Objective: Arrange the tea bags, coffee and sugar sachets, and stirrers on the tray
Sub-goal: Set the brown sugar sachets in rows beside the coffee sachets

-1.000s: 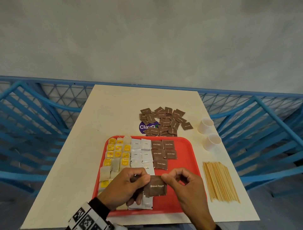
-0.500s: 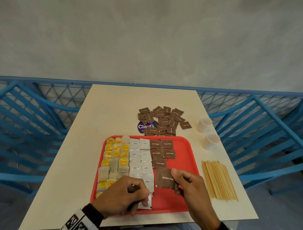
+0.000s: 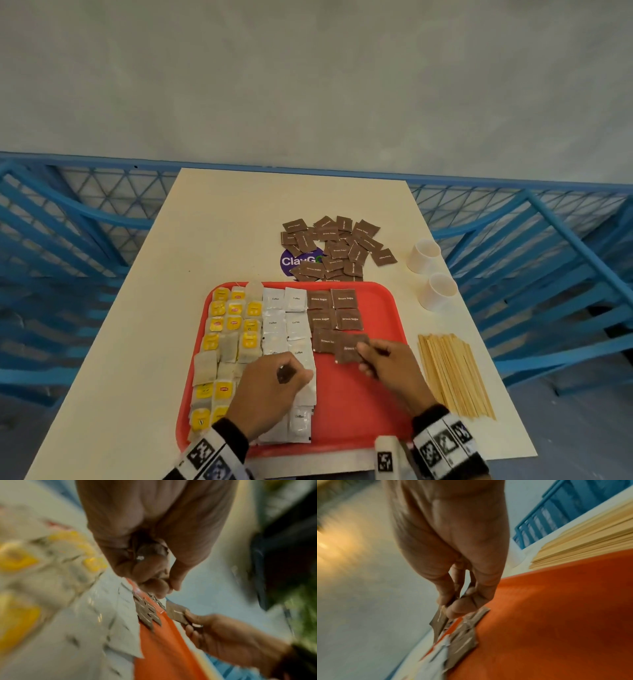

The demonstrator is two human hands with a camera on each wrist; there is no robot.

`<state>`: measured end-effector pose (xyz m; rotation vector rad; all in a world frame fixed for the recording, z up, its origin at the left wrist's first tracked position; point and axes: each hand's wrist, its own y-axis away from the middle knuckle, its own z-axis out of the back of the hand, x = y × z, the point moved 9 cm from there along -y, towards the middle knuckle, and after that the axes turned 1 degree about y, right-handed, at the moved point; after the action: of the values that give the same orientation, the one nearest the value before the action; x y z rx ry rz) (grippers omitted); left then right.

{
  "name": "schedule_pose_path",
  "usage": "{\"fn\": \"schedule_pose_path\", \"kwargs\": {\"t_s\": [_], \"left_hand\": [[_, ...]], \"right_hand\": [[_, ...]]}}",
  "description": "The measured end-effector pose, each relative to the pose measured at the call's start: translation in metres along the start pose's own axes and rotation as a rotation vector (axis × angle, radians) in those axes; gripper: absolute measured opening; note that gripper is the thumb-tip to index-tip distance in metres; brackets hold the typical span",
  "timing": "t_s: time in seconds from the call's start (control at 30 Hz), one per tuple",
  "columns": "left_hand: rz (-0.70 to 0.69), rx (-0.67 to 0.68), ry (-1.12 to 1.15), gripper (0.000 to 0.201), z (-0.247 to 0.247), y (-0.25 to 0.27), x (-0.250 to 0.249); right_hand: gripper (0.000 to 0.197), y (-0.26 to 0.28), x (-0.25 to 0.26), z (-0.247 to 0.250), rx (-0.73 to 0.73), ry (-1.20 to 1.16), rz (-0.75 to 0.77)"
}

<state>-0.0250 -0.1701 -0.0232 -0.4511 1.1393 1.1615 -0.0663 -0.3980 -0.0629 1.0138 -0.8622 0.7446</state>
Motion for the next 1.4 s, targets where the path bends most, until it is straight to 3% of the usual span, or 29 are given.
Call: {"fn": "schedule_pose_path", "kwargs": {"t_s": [0.13,0.33,0.43,0.63,0.87,1.2,1.3,1.33,1.4], "left_hand": [[-0.176,-0.015,-0.468,0.012,-0.012,-0.045,-0.022],[-0.170,0.183,-0.902,0.030,-0.068,-0.094,-0.034],[-0.167,0.204,-1.029,0.017,-0.083,-0.104,-0.027],[-0.154,0.202,-1.114,0.019,-0.088,-0.110,-0.018],[-0.164,0.180,-1.098,0.020,-0.085,-0.108,-0.019],[-0.123,0.193,-1.057,0.026,-0.080,-0.104,-0.021],[-0.101,0.154,-0.770,0.030,-0.069,-0.098,-0.027],[-0.093,0.163,-0.586,0.028,-0.064,-0.095,-0.028],[-0.040,0.262,-0.145,0.047,-0.056,-0.085,-0.028]], "right_hand": [[0.020,-0.053,-0.008,0.018,-0.022,0.126,-0.027],[0.026,-0.083,-0.037,0.021,-0.079,0.304,-0.090],[0.030,-0.083,-0.041,0.021,-0.104,0.326,-0.095],[0.027,-0.082,-0.041,0.024,-0.096,0.321,-0.103],[0.019,-0.084,-0.036,0.020,-0.110,0.366,-0.102],[0.029,-0.084,-0.036,0.023,-0.209,0.405,-0.093],[0.026,-0.078,-0.030,0.028,-0.237,0.371,-0.086],[0.023,-0.073,-0.024,0.031,-0.250,0.352,-0.057],[0.017,-0.057,0.002,0.034,-0.246,0.290,0.056]]}}
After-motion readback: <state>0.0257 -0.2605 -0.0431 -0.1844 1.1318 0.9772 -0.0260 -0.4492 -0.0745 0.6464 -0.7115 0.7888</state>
